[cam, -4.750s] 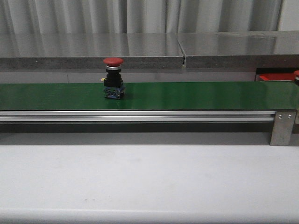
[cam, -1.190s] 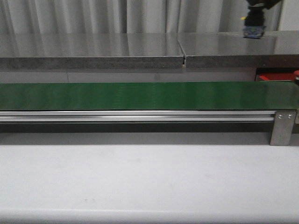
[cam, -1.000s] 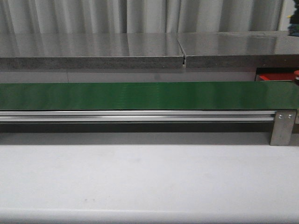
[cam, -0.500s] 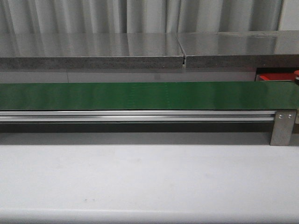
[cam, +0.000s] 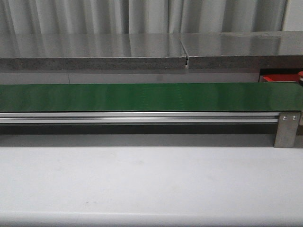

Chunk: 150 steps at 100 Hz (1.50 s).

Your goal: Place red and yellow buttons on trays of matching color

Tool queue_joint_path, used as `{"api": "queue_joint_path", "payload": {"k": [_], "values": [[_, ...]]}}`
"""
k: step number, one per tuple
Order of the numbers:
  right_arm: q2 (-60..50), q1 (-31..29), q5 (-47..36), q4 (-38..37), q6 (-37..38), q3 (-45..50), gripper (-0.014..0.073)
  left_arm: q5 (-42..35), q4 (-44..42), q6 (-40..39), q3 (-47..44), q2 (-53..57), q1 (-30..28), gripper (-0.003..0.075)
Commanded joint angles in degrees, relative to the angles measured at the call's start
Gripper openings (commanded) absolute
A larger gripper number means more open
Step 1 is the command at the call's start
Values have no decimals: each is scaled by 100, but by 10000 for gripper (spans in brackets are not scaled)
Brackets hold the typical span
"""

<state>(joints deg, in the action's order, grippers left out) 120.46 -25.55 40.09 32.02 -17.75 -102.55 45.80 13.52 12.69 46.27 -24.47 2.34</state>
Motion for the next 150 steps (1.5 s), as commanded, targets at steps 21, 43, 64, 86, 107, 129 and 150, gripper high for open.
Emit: {"api": "queue_joint_path", "payload": {"k": [21,43,64,86,107,129,150], "values": [[8,-30,-536,504,0,-174,164,-412,104,-42,133,-50,44,-20],[151,-30,-600,520,0,-174,164,-412,104,-42,133,-50,44,-20],[231,-30,-586,534,0,-174,209,-412,104,-42,133,-50,44,-20],[231,-30,-566,650,0,-174,587,-412,104,-42,133,-50,44,-20],[115,-30,-522,506,-5,-174,603,-412,104,-42,133,-50,44,-20],[-356,-30,-457,-164,-5,-174,603,-412,104,-42,133,-50,44,-20],[-959,80,-220,-1151,-5,-144,602,-412,104,-42,133,-50,44,-20]]}}
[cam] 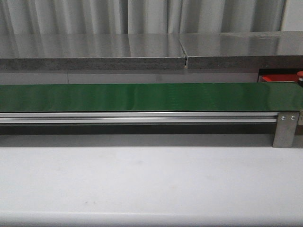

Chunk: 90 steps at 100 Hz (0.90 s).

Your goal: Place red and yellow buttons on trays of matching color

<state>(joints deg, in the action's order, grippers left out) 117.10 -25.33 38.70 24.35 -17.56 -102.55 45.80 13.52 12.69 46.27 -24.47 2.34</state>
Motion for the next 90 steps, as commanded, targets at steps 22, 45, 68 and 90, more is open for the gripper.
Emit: {"api": "queue_joint_path", "payload": {"k": [22,45,68,90], "values": [[-1393,458,28,-1094,-19,258,341,-412,104,-42,133,-50,44,-20],[-2233,806,-59,-1121,-24,1045,-124,-412,104,-42,133,-50,44,-20],[-3186,1186,-314,-1180,-24,2060,-118,-412,104,-42,133,-50,44,-20],[-4026,1592,-444,-1400,-24,2835,-118,-412,104,-42,133,-50,44,-20]]}}
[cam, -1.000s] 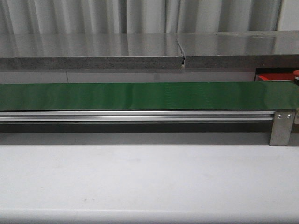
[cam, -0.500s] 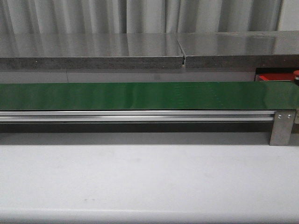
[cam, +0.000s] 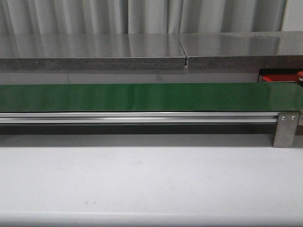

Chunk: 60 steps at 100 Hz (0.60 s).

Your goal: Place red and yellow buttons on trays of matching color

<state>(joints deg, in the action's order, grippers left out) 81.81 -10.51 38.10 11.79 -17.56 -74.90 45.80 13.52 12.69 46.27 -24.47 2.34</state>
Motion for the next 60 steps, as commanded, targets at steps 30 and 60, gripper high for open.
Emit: {"api": "queue_joint_path", "payload": {"k": [30,60], "values": [[-1424,205,-355,-179,-9,733,-118,-412,104,-42,133,-50,44,-20],[-2373,623,-507,-1336,1486,1522,-118,-412,104,-42,133,-50,44,-20]]}}
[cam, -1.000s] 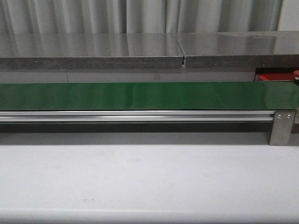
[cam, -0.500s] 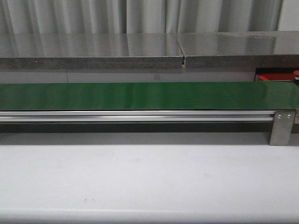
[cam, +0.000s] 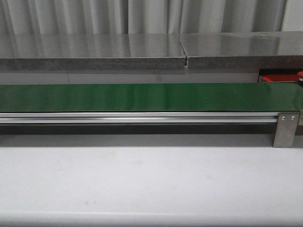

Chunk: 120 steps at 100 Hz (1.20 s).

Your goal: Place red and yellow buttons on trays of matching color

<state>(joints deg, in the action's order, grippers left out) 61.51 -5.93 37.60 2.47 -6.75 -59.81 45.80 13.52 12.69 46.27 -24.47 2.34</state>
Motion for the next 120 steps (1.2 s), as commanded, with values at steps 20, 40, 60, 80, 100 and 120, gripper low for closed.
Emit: {"api": "queue_joint_path", "payload": {"k": [20,40,60,80,100,120], "values": [[-817,671,-428,-499,615,528,-118,-412,104,-42,133,-50,44,-20],[-1450,747,-470,-493,615,1141,-118,-412,104,-42,133,-50,44,-20],[-2187,747,-371,-488,615,1515,-118,-412,104,-42,133,-50,44,-20],[-2608,747,-384,-480,615,1567,-118,-412,104,-42,133,-50,44,-20],[-2645,747,-398,-480,615,1567,-118,-412,104,-42,133,-50,44,-20],[-2645,747,-398,-480,615,1567,-118,-412,104,-42,133,-50,44,-20]]}}
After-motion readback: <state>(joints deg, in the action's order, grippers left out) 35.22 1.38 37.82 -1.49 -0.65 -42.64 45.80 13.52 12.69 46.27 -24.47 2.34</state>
